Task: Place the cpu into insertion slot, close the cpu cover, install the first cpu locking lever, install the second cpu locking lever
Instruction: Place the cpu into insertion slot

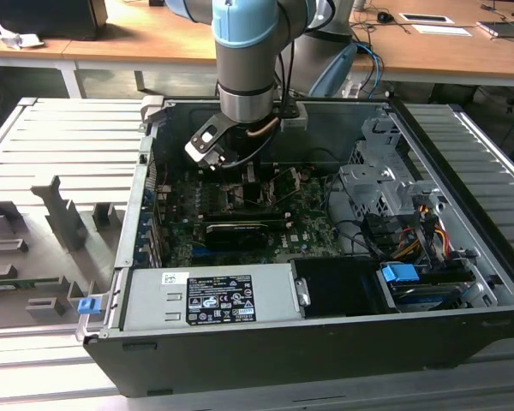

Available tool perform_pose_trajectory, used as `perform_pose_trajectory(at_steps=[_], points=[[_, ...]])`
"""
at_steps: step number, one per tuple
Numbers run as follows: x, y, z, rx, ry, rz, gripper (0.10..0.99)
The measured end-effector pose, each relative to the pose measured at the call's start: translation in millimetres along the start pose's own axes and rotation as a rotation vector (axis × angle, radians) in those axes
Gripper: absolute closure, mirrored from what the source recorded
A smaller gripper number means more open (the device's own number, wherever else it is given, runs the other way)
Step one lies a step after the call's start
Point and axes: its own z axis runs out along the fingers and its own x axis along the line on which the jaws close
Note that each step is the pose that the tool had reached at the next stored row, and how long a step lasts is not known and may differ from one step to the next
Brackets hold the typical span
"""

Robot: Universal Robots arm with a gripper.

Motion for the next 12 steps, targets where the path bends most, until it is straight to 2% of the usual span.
perform_pose_trajectory(at_steps=[4,5,9,12], points=[[0.1,0.0,0.2,0.0,0.0005,0.0,0.545],[0.1,0.0,0.1,0.0,0.0004,0.0,0.482],[0.0,0.0,-0.4,0.0,0.0,0.0,0.482],[0.2,0.5,-7.1,0.0,0.0002,0.0,0.498]])
